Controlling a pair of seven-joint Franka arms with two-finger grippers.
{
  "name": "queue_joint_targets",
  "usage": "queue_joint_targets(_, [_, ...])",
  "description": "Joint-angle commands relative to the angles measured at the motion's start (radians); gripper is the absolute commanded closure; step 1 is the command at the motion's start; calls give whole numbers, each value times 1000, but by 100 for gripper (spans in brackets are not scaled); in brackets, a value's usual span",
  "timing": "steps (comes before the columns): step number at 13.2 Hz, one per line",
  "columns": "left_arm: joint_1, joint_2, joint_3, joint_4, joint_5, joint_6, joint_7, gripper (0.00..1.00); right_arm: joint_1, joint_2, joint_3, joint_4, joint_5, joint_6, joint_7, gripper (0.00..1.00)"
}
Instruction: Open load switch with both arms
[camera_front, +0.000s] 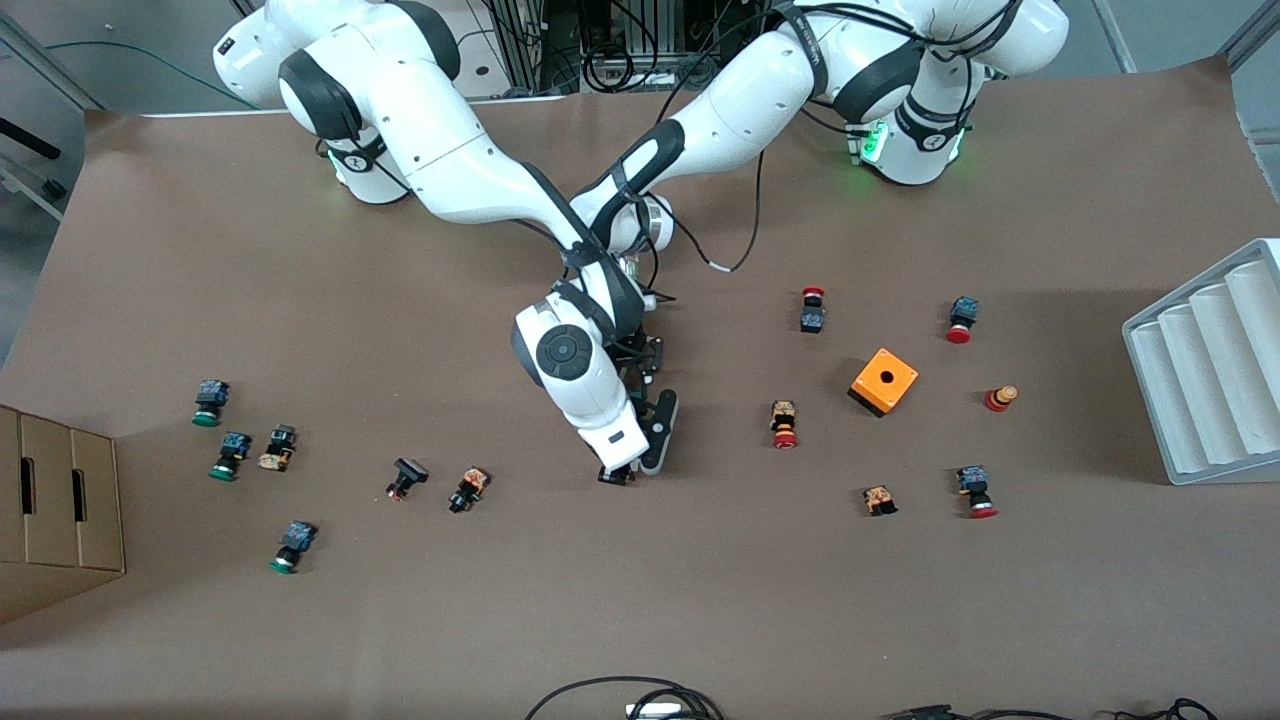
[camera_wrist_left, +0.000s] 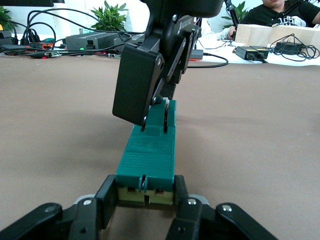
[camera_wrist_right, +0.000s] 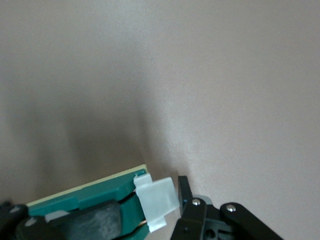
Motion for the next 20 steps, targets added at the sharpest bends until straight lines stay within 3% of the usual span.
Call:
queue_joint_targets(1, [-6, 30, 9, 21, 2, 6, -22, 47, 6, -8, -5, -24, 15, -48, -7, 50])
queue_joint_targets(2, [-6, 30, 9, 21, 3, 6, -22, 52, 6, -8, -5, -24, 15, -48, -7, 50])
queue_joint_targets(4, [-6, 30, 9, 21, 3, 6, -22, 77, 8, -10, -5, -24, 15, -50, -7, 50])
queue_joint_targets(7, [-6, 30, 9, 21, 3, 4, -22, 86, 8, -18, -5, -24, 15, -71, -7, 51])
queue_joint_targets(10, [-6, 30, 9, 21, 3, 6, -22, 91, 8, -19, -5, -22, 15, -77, -7, 51])
queue_joint_targets(20, [-6, 30, 9, 21, 3, 6, -22, 91, 8, -28, -5, -22, 15, -100, -7, 52])
